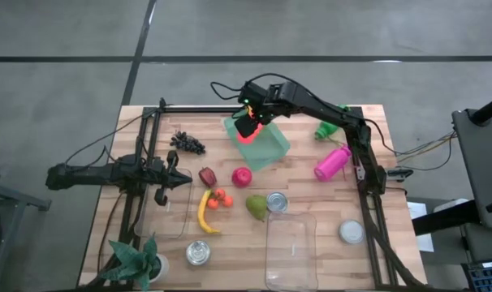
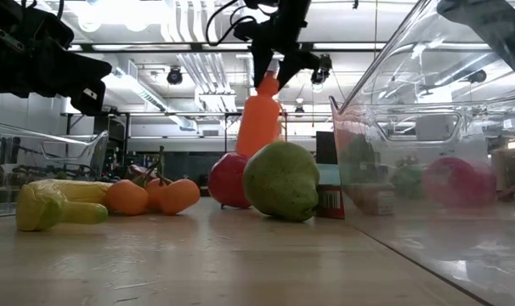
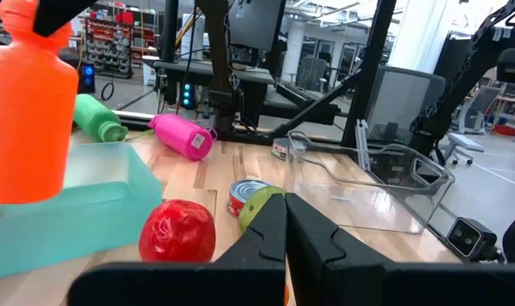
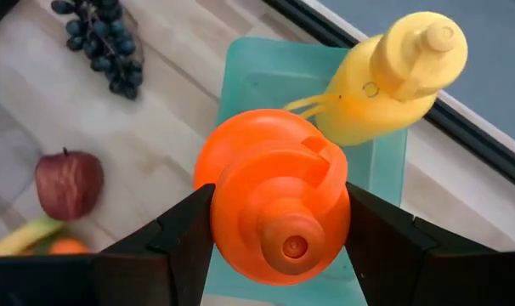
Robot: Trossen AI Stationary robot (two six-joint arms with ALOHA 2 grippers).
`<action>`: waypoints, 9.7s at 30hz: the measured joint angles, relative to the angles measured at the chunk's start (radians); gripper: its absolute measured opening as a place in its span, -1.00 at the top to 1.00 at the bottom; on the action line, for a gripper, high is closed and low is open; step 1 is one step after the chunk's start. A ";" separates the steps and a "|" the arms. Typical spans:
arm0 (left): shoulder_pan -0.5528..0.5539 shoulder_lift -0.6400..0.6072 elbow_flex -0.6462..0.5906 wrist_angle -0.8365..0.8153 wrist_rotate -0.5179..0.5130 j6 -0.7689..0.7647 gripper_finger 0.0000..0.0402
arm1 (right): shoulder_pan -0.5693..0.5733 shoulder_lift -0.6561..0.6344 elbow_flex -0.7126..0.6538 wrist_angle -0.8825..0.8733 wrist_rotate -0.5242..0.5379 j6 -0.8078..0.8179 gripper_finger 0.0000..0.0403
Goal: Pick & Place Food Item
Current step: Put the orange water bottle into the green bin, then put the green water bottle into the green bin
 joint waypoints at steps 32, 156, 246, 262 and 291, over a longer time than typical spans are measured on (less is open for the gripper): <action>0.000 0.000 0.000 0.000 0.000 0.000 1.00 | -0.005 0.000 -0.211 0.206 0.077 0.040 -0.09; 0.000 0.000 0.000 0.000 0.000 0.000 1.00 | -0.011 -0.106 -0.256 0.149 0.000 -0.039 -0.42; 0.000 0.000 0.000 0.000 0.000 0.000 1.00 | -0.216 -0.744 -1.459 0.506 0.257 1.165 -0.42; 0.000 0.000 0.000 0.000 0.000 0.000 1.00 | -0.268 -0.587 -1.460 0.519 0.257 1.139 -0.42; 0.000 0.000 0.000 0.000 0.000 0.000 1.00 | -0.335 -0.475 -1.461 0.645 0.291 0.981 -0.42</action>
